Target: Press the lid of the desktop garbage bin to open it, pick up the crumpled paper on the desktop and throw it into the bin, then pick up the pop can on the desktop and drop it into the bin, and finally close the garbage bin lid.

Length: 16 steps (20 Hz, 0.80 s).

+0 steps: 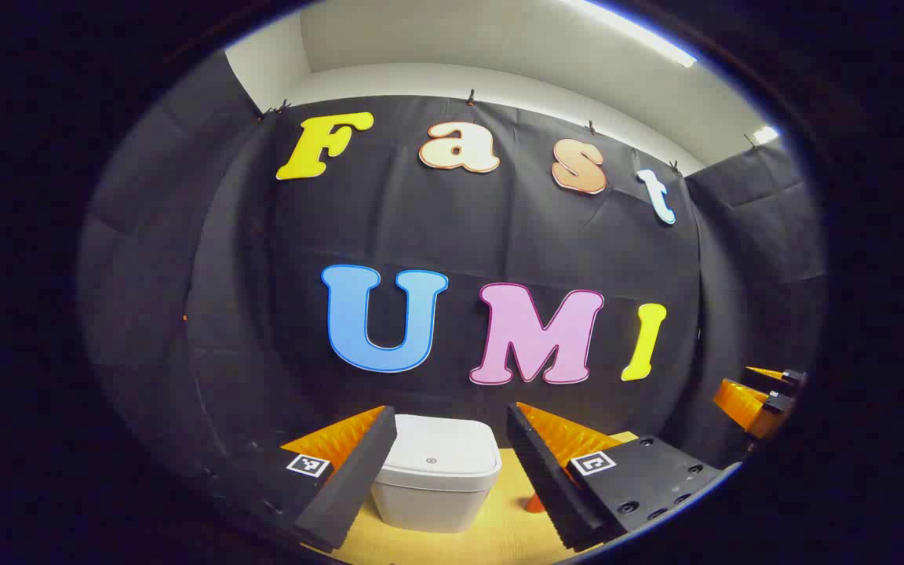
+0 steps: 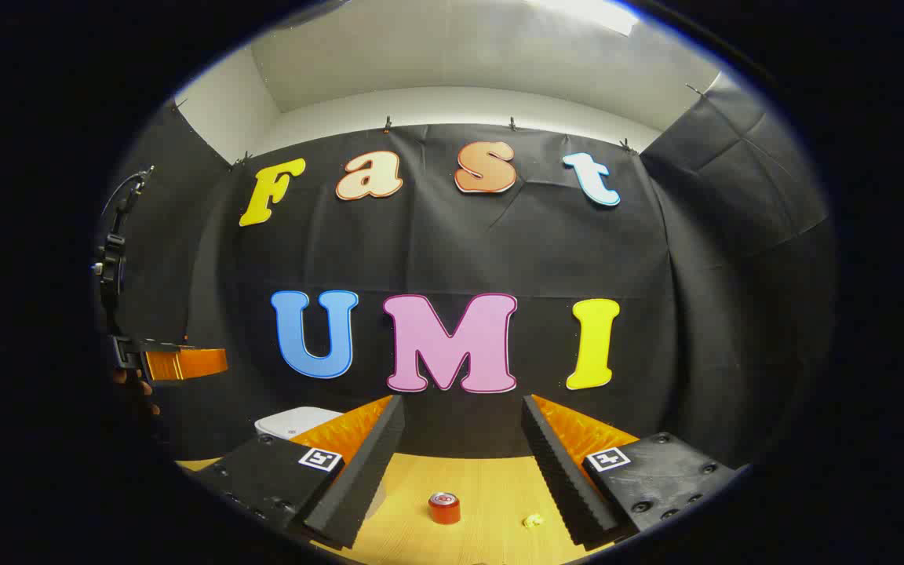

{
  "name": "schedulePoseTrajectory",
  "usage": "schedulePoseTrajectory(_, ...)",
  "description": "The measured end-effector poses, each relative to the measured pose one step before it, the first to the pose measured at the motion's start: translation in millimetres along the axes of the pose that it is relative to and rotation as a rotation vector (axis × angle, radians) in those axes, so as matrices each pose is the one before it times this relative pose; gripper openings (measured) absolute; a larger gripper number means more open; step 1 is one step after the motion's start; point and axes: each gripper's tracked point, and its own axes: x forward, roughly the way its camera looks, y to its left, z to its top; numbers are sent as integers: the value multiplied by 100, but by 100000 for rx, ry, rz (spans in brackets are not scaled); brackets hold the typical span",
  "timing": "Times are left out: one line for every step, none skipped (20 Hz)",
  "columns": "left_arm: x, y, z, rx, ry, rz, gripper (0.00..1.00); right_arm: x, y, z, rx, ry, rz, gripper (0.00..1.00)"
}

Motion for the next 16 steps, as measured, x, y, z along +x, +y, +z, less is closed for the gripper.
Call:
schedulePoseTrajectory(108,-48,217,423,-214,-80,95,121,-72,31,-34,-198,-304,96)
schedulePoseTrajectory(32,-81,-46,347,-139,-136,95,5,-138,67,22,-79,-247,96)
schedulePoseTrajectory(45,-125,96,328,-18,-311,95,30,-67,-84,-33,-6,-106,96)
schedulePoseTrajectory(98,-101,-141,384,37,-325,95,48,-8,63,-17,25,121,96)
schedulePoseTrajectory(119,-101,82,248,126,-233,95,116,-20,-97,-129,41,67,96)
schedulePoseTrajectory(95,-177,-75,85,-121,-313,95,21,-57,-4,-170,-66,53,96)
schedulePoseTrajectory(53,-130,55,74,-19,-179,95,-93,-10,-45,-41,-51,157,96)
schedulePoseTrajectory(95,-59,34,81,-27,-115,95,120,15,-26,-33,-28,156,96)
schedulePoseTrajectory(99,-142,25,79,131,-209,95,20,11,-101,-14,256,137,96)
schedulePoseTrajectory(-14,-30,-92,67,-13,-99,95,6,20,-47,115,150,269,96)
schedulePoseTrajectory(74,-41,-32,-10,227,2,95,33,88,24,59,-10,162,96)
schedulePoseTrajectory(56,40,-101,-23,62,107,95,11,-7,61,17,-104,127,96)
schedulePoseTrajectory(17,34,-102,-125,192,217,95,32,69,-12,27,-54,290,96)
schedulePoseTrajectory(2,101,-80,-108,433,233,95,167,70,-2,10,-39,338,96)
schedulePoseTrajectory(12,151,-179,-122,377,420,95,116,111,-130,8,10,412,96)
schedulePoseTrajectory(-6,127,-78,-200,392,360,95,130,152,-40,107,155,526,96)
